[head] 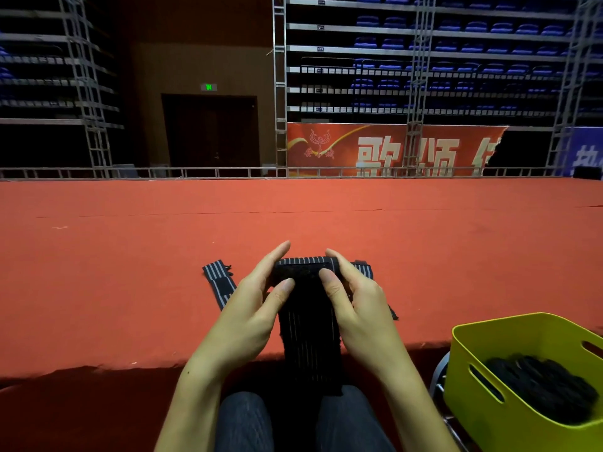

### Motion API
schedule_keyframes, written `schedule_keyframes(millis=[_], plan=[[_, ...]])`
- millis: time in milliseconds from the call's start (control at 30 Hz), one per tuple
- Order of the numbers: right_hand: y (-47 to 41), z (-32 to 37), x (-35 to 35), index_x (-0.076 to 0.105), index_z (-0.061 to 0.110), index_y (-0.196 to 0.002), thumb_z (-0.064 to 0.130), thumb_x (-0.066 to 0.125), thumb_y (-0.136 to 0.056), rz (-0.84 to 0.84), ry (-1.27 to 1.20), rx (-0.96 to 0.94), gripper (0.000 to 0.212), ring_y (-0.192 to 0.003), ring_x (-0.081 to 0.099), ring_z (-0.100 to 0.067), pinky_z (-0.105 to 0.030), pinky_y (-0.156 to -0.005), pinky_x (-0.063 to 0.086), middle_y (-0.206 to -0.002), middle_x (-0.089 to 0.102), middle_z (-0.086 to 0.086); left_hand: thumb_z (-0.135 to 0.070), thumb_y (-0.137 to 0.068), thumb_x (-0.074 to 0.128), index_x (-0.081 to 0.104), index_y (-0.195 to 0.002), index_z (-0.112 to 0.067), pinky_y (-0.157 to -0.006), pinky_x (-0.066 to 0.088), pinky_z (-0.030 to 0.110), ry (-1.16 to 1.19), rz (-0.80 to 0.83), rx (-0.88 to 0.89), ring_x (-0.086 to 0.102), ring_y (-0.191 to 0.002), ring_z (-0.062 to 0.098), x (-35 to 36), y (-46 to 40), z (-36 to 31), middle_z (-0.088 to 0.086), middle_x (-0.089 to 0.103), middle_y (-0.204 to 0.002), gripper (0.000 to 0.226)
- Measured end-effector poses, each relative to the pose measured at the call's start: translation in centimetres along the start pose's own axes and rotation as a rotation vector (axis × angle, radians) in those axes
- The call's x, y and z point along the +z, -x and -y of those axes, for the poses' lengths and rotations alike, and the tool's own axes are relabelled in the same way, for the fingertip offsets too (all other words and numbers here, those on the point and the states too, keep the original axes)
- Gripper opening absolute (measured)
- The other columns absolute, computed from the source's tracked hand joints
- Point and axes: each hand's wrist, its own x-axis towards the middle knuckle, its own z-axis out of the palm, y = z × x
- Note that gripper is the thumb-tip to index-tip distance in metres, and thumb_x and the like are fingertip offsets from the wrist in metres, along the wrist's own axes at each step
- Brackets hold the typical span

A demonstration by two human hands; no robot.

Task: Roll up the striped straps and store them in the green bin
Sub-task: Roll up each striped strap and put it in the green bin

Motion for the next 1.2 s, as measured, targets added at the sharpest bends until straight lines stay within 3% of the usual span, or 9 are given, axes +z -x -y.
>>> schedule_keyframes(millis=[167,267,400,467,600,700,833,1033,1200], plan=[[0.2,-0.4,-0.1,0.066,0.025,-0.138,0.016,0.061,-0.109,0.022,-0.166,0.016,0.030,-0.120,0.071,-0.010,-0.039,-0.104,0.057,-0.119,0.077,0.011,-0.041,-0.105,0.059,0.044,-0.161,-0.041,-0.120,0.045,0.037,0.011,0.037,-0.036,0.051,-0.143,-0.006,0.0,0.4,-0.7,-0.023,0.059,-0.153,0.058],[0.3,-0.3,-0.1,0.066,0.021,-0.132,0.003,0.061,-0.107,0.058,-0.325,0.036,0.031,-0.116,0.074,-0.018,-0.039,-0.101,0.060,-0.117,0.079,0.001,-0.046,-0.099,0.065,0.057,-0.150,-0.044,-0.106,0.055,0.036,0.121,-0.058,-0.056,0.067,-0.128,0.005,0.3,0.3,-0.7,-0.011,0.073,-0.134,0.051],[0.1,-0.7,-0.3,0.067,0.017,-0.129,-0.003,0.065,-0.103,0.070,-0.406,0.048,0.032,-0.117,0.074,-0.018,-0.031,-0.098,0.058,-0.118,0.079,-0.004,-0.046,-0.091,0.069,0.073,-0.123,-0.023,-0.078,0.060,0.024,0.220,-0.182,-0.085,0.079,-0.095,0.010,0.6,-0.1,-0.7,0.002,0.084,-0.097,0.039],[0.1,-1.0,-0.3,0.069,0.017,-0.127,-0.004,0.067,-0.101,0.057,-0.410,0.055,0.033,-0.115,0.075,-0.019,-0.033,-0.097,0.058,-0.118,0.079,-0.005,-0.043,-0.090,0.070,0.072,-0.121,-0.020,-0.070,0.057,0.019,0.250,-0.208,-0.086,0.079,-0.088,0.010,0.6,0.0,-0.9,0.003,0.084,-0.092,0.039],[0.1,-1.3,0.0,0.071,0.025,-0.127,0.004,0.071,-0.097,0.075,-0.443,0.069,0.037,-0.109,0.075,-0.034,-0.051,-0.097,0.061,-0.124,0.075,-0.008,-0.035,-0.093,0.073,0.062,-0.136,-0.026,-0.086,0.062,0.036,0.281,-0.191,-0.068,0.080,-0.101,0.019,0.5,0.1,-1.1,0.005,0.084,-0.105,0.045],[0.1,-1.1,-0.5,0.068,0.032,-0.134,0.013,0.071,-0.098,0.146,-0.465,0.102,0.041,-0.106,0.074,-0.040,-0.051,-0.093,0.063,-0.126,0.075,-0.006,-0.027,-0.096,0.072,0.058,-0.141,-0.029,-0.094,0.062,0.041,0.274,-0.184,-0.030,0.079,-0.105,0.021,0.2,0.2,-1.0,0.006,0.083,-0.109,0.047],[0.2,-0.8,-0.8,0.068,0.038,-0.134,0.034,0.074,-0.101,0.156,-0.400,0.143,0.034,-0.095,0.076,-0.024,-0.047,-0.080,0.062,-0.107,0.078,-0.004,-0.013,-0.101,0.070,0.059,-0.144,-0.032,-0.096,0.063,0.039,0.246,-0.124,-0.003,0.076,-0.110,0.022,-0.1,0.7,-1.1,0.004,0.079,-0.113,0.048],[0.4,-0.9,-1.0,0.069,0.025,-0.129,0.010,0.073,-0.102,0.094,-0.421,0.077,0.031,-0.099,0.075,-0.037,-0.054,-0.087,0.062,-0.112,0.079,-0.008,-0.015,-0.099,0.074,0.061,-0.143,-0.038,-0.092,0.062,0.032,0.247,-0.093,-0.046,0.077,-0.111,0.022,-0.2,0.8,-0.9,0.005,0.078,-0.120,0.052],[0.6,-1.0,-0.8,0.070,0.021,-0.119,0.000,0.074,-0.098,0.053,-0.404,0.070,0.031,-0.103,0.074,-0.024,-0.059,-0.088,0.058,-0.116,0.077,-0.005,-0.036,-0.092,0.077,0.069,-0.130,-0.036,-0.087,0.062,0.034,0.259,-0.157,-0.083,0.078,-0.108,0.018,0.1,0.6,-1.0,0.003,0.082,-0.112,0.039]])
